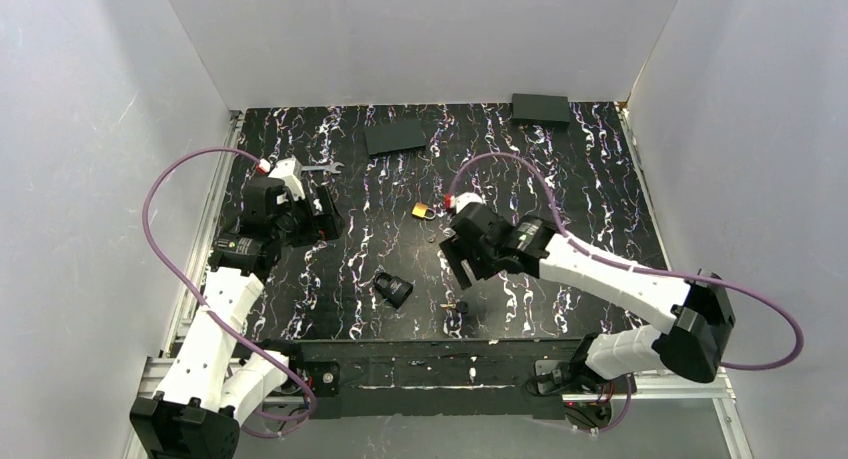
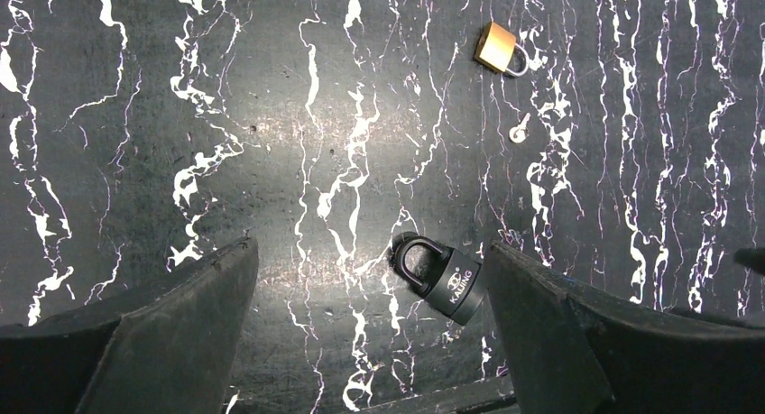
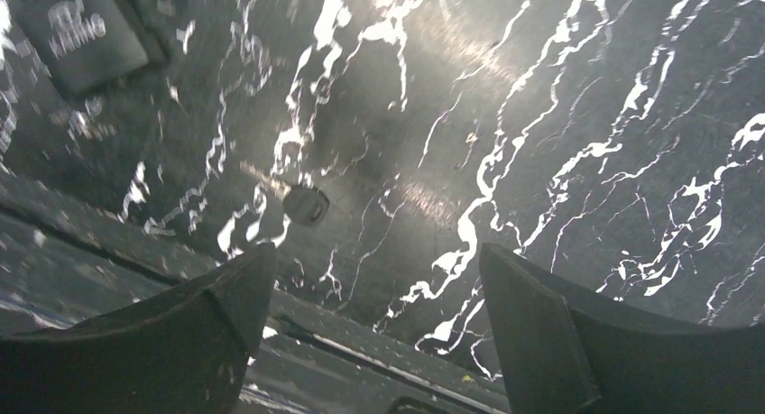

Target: Unlock with the key

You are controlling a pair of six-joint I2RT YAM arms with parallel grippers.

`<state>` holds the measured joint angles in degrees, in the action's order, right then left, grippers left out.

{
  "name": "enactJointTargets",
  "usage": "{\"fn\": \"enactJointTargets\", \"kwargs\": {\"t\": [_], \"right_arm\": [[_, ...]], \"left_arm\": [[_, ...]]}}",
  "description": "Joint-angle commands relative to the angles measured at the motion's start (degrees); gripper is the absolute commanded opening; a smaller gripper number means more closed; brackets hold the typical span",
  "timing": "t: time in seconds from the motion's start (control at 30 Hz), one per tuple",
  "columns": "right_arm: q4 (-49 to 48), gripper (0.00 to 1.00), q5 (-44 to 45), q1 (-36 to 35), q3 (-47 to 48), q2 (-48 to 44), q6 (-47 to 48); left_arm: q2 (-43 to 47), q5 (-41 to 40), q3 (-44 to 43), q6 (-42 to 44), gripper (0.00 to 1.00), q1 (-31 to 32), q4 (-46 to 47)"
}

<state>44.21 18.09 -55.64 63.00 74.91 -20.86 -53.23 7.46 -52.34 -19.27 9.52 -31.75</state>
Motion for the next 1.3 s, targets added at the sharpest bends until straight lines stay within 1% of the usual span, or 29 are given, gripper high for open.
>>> {"fn": "enactJointTargets", "kwargs": {"t": [0.0,0.07,0.13,0.2,0.23,0.3,0.37,0.47,0.57,0.73,0.9,1.07,1.17,1.27], "right_arm": [[3.86,0.87,-0.52,-5.54,-0.50,1.44,4.53],[3.26,0.85,-3.74,-6.71,-2.30,2.56,8.06],[0.61,0.82,-5.87,-7.11,-4.18,3.43,10.00],[-1.98,0.76,-9.00,-7.43,-4.84,4.04,11.87],[-3.75,0.74,-10.23,-7.46,-5.26,4.14,12.34],[-6.20,0.73,-11.27,-7.47,-4.97,5.19,12.62],[-7.09,0.72,-14.11,-7.47,-4.28,7.40,14.02],[-9.12,0.71,-17.10,-7.47,-6.28,11.33,15.15],[-10.31,0.70,-17.15,-7.47,-7.74,15.06,16.34],[-11.51,0.65,-15.26,-7.29,-8.00,18.04,17.17],[-11.44,0.65,-14.88,-7.29,-7.38,21.11,16.07],[-11.67,0.65,-10.54,-7.29,-6.57,19.48,16.43],[-12.40,0.66,-9.60,-7.29,-6.09,19.23,18.82],[-11.35,0.65,-12.38,-7.29,-4.76,21.82,20.01]], "left_arm": [[2.10,0.03,0.42,0.55,0.94,0.29,-0.05],[2.42,0.19,0.59,0.50,0.93,0.32,0.15],[2.46,0.26,0.57,0.55,0.92,0.33,0.19],[2.34,0.34,0.57,0.63,0.91,0.32,0.19],[2.29,0.42,0.57,0.70,0.90,0.32,0.19],[2.32,0.66,0.66,0.72,0.89,0.41,0.19],[2.36,0.80,0.66,0.71,0.89,0.55,0.40],[2.43,0.65,0.66,0.88,0.88,0.59,0.47],[2.51,0.45,0.73,0.90,0.88,0.59,0.46],[2.60,0.45,0.76,0.95,0.88,0.65,0.46],[2.65,0.32,0.74,1.06,0.88,0.68,0.46],[2.76,0.12,0.83,1.01,0.87,0.76,0.46],[2.60,0.09,0.75,1.01,0.87,0.75,0.52],[2.40,0.19,0.66,1.10,0.87,0.73,0.55]]}}
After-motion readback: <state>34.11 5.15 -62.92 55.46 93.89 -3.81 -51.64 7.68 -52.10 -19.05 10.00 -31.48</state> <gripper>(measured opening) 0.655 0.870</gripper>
